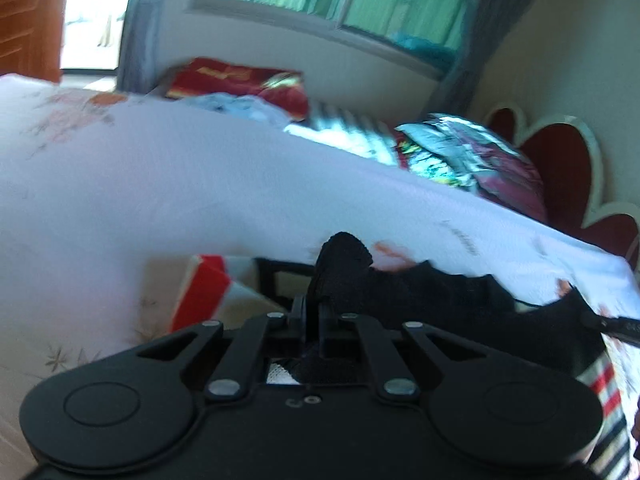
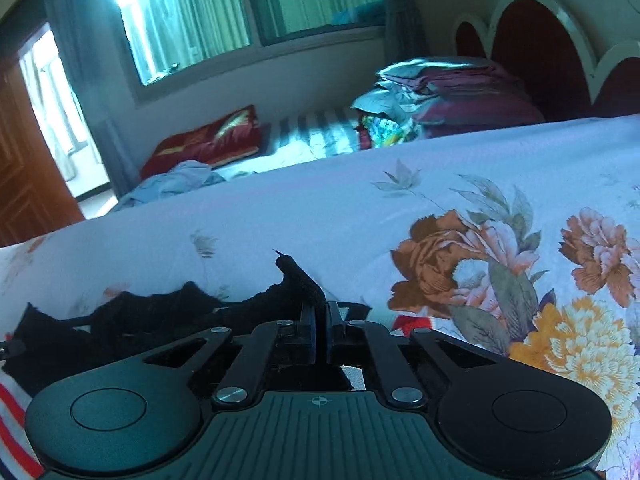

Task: Fold small clothes
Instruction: 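Grasp the black hem with both tools and fold it up over the body, then open both tools to release the folded hem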

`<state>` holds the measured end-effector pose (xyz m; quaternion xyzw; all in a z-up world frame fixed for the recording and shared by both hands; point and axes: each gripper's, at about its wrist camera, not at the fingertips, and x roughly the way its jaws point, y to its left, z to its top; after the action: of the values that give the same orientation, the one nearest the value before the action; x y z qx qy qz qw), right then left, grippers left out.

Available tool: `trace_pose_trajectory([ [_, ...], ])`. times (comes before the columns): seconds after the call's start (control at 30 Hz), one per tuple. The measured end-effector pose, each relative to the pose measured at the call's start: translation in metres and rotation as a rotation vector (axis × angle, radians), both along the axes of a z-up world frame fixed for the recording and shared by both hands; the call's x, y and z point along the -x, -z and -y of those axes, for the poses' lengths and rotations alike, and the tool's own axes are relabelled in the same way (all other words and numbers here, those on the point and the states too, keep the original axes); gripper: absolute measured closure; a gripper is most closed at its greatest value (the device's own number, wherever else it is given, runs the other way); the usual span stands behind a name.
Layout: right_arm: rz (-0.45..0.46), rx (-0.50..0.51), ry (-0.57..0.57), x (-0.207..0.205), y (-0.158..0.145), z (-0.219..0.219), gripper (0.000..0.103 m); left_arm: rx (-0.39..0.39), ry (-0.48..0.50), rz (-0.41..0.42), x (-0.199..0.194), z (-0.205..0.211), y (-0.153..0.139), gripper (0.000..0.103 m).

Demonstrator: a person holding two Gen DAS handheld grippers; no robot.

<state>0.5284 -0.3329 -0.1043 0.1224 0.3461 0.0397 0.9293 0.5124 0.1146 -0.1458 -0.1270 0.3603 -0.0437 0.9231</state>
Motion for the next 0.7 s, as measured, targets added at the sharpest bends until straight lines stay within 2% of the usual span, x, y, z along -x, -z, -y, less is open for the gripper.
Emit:
trace_pose_trajectory([
  [0.1, -0.106, 0.021, 0.016, -0.013, 0.024, 0.0, 0.099, -0.057, -0.003, -0.021, 0.0, 0.004, 0.013, 0.099],
  [0.2, -0.097, 0.012, 0.017, -0.011, 0.021, 0.003, 0.099, -0.077, 0.004, -0.024, 0.0, 0.008, 0.011, 0.093],
  [0.27, -0.09, -0.006, 0.028, -0.005, 0.014, 0.006, 0.095, -0.1, 0.023, -0.013, 0.002, 0.011, 0.005, 0.082],
  [0.3, -0.075, -0.005, 0.035, 0.0, 0.009, 0.007, 0.091, -0.117, 0.027, -0.004, 0.004, 0.012, 0.002, 0.08],
  [0.4, -0.031, 0.003, 0.029, 0.014, -0.007, 0.002, 0.088, -0.114, 0.025, 0.021, 0.016, 0.012, -0.008, 0.068],
  [0.53, -0.022, -0.002, -0.057, 0.034, -0.02, -0.02, 0.088, -0.085, 0.072, 0.042, 0.035, 0.024, -0.02, 0.062],
  [0.7, -0.038, -0.005, -0.188, 0.055, -0.018, -0.067, 0.088, -0.069, 0.198, 0.033, 0.055, 0.063, -0.019, 0.061],
])
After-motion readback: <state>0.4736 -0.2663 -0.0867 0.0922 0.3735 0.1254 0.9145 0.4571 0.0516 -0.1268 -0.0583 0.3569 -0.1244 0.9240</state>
